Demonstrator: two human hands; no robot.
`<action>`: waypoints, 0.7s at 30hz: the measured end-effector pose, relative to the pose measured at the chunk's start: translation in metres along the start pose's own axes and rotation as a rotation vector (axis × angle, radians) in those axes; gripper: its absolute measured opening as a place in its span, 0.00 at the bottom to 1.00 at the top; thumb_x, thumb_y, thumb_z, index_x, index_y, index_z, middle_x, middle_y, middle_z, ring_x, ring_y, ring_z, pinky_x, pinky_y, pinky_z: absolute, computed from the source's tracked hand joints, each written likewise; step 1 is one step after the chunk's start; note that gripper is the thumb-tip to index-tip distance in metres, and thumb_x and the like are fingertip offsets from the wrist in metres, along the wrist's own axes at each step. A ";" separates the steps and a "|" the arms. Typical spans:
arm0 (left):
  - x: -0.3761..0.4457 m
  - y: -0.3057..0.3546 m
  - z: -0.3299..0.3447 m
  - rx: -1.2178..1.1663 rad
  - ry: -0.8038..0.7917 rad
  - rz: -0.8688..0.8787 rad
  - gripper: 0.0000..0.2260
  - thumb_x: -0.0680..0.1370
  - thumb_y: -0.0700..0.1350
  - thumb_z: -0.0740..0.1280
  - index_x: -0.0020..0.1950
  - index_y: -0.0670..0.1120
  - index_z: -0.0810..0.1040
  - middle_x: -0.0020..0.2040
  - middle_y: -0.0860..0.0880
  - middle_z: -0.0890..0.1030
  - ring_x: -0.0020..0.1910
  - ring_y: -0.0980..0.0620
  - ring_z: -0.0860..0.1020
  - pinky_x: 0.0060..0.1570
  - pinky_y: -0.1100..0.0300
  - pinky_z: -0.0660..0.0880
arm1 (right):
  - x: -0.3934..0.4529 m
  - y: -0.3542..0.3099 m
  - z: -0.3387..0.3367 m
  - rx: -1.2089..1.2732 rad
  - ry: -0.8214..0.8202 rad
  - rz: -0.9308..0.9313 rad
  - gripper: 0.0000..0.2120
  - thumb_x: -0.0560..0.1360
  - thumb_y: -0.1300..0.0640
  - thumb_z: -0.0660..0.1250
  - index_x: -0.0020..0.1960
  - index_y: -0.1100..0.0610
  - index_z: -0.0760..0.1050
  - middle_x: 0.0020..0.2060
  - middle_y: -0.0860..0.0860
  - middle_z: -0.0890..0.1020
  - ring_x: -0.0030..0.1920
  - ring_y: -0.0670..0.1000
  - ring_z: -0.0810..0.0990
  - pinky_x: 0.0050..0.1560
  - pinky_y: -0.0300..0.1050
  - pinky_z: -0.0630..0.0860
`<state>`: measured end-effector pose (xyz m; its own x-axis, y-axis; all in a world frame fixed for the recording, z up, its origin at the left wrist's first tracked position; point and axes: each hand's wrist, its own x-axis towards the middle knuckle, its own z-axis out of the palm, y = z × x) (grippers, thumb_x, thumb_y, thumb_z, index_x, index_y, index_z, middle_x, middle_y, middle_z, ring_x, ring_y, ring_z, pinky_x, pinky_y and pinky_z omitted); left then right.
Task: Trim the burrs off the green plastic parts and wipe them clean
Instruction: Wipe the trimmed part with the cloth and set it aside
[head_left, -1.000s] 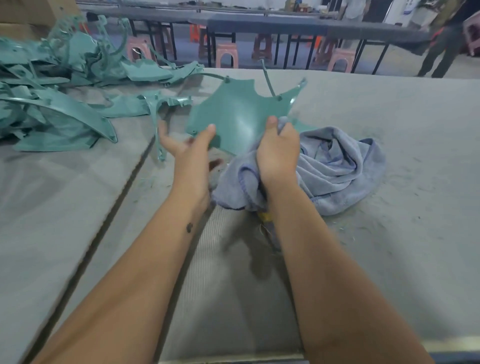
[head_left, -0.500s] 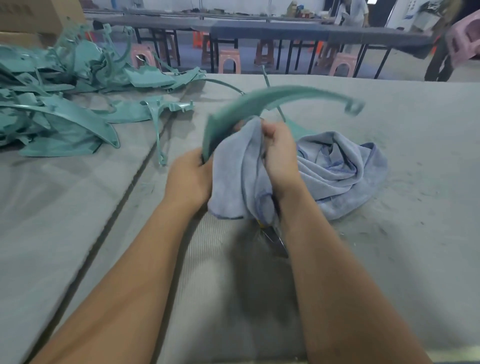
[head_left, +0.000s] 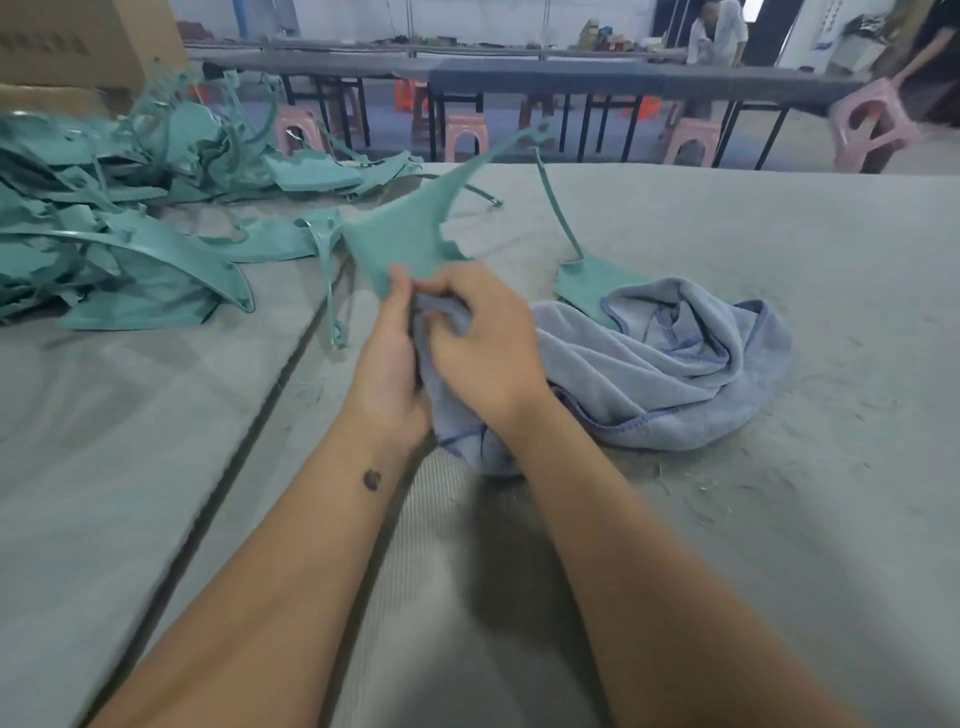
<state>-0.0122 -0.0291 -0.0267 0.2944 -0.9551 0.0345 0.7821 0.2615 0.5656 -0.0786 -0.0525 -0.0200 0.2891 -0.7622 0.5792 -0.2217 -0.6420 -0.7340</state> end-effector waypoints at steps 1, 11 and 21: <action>0.001 0.006 -0.002 -0.034 0.029 -0.002 0.21 0.83 0.55 0.56 0.44 0.45 0.82 0.39 0.49 0.83 0.41 0.57 0.83 0.44 0.66 0.79 | -0.003 -0.004 0.004 0.002 -0.050 -0.078 0.04 0.71 0.67 0.65 0.44 0.60 0.77 0.42 0.55 0.79 0.45 0.54 0.78 0.48 0.48 0.73; 0.001 0.014 -0.007 0.082 0.114 -0.053 0.20 0.83 0.56 0.55 0.56 0.42 0.78 0.48 0.43 0.86 0.47 0.47 0.85 0.45 0.54 0.82 | 0.006 0.032 -0.017 -0.517 0.081 0.125 0.11 0.72 0.68 0.60 0.50 0.57 0.76 0.47 0.54 0.71 0.52 0.59 0.72 0.45 0.47 0.66; -0.003 0.021 -0.015 0.109 0.070 -0.119 0.09 0.81 0.36 0.60 0.57 0.39 0.77 0.46 0.41 0.85 0.44 0.44 0.84 0.45 0.47 0.82 | 0.011 0.043 -0.027 -0.351 0.063 0.337 0.09 0.72 0.55 0.62 0.44 0.57 0.79 0.42 0.59 0.81 0.45 0.59 0.76 0.47 0.53 0.73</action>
<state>0.0115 -0.0191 -0.0278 0.2437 -0.9653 -0.0934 0.7507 0.1267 0.6484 -0.1104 -0.0905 -0.0360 0.0924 -0.9291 0.3581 -0.5966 -0.3396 -0.7271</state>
